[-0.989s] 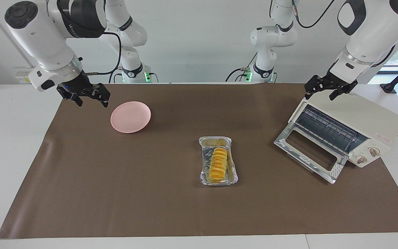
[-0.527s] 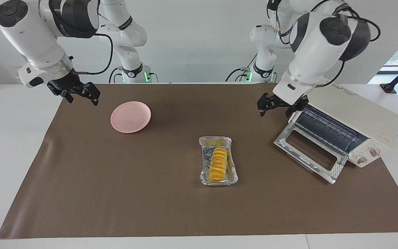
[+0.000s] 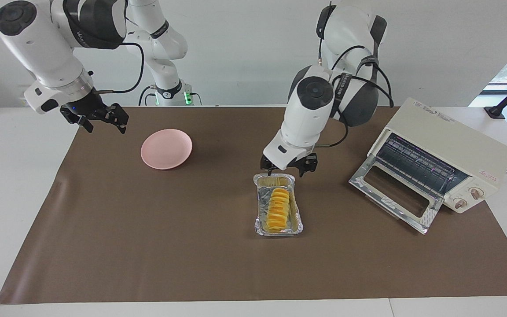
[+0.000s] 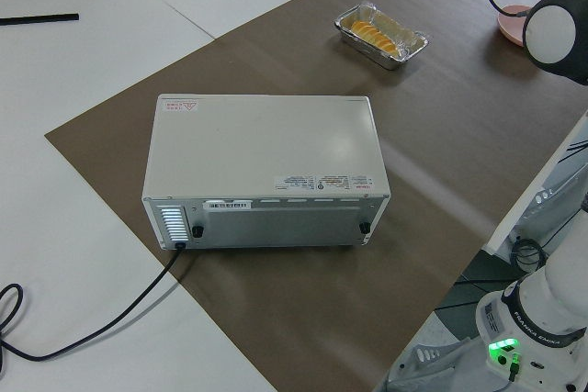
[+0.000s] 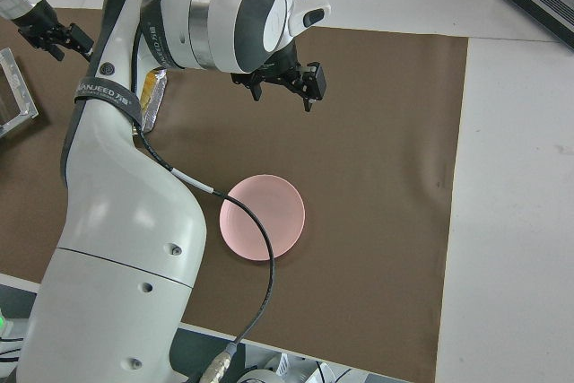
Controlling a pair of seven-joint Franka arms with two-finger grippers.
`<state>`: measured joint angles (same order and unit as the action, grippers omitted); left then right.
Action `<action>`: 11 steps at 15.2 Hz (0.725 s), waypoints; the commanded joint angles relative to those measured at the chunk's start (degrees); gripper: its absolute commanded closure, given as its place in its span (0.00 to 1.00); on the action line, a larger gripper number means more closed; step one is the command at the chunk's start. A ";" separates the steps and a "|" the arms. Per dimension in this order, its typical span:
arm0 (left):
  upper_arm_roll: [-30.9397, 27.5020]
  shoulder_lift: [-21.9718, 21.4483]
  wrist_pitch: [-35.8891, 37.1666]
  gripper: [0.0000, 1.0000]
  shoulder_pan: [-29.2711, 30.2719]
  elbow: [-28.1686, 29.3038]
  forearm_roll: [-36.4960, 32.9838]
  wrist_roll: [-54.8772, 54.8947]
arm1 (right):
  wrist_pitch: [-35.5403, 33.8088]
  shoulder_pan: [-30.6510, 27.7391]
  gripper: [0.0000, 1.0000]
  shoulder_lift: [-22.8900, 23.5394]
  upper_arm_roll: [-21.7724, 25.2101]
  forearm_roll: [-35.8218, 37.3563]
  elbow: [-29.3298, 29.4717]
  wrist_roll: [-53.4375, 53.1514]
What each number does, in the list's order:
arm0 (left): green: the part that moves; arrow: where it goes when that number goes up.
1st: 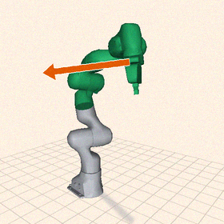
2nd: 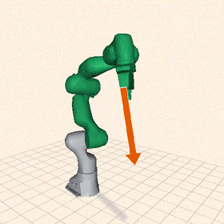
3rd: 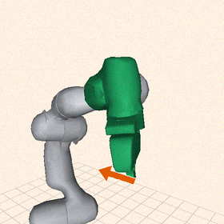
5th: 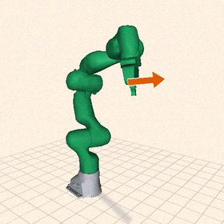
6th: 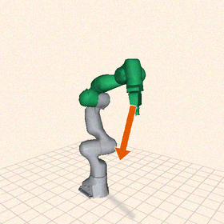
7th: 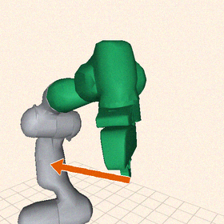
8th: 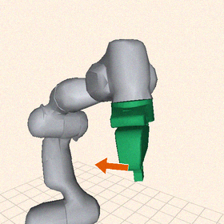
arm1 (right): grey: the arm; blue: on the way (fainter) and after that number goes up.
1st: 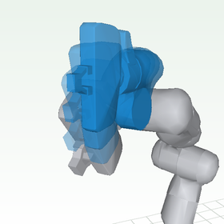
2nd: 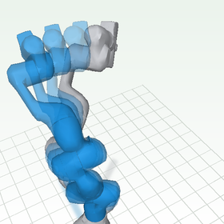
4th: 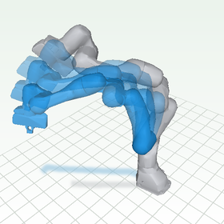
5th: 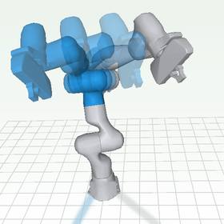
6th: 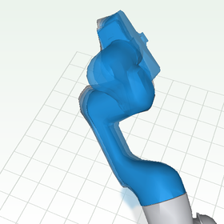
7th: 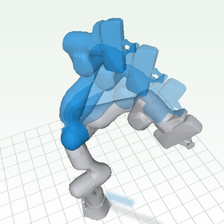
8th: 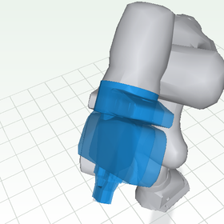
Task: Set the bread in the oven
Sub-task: 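Reach the left gripper over to the foil tray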
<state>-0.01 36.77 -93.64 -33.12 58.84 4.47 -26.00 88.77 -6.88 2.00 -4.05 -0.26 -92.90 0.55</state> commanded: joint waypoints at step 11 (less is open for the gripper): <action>-3.33 8.94 -14.64 0.00 -7.48 3.30 0.28 -3.35 | 0.44 -0.68 0.00 -0.68 -0.53 1.05 -1.05 2.53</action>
<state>-2.28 46.31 -107.48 -39.03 61.27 4.46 -27.83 88.77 -6.88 2.00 -4.06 -0.25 -92.95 1.67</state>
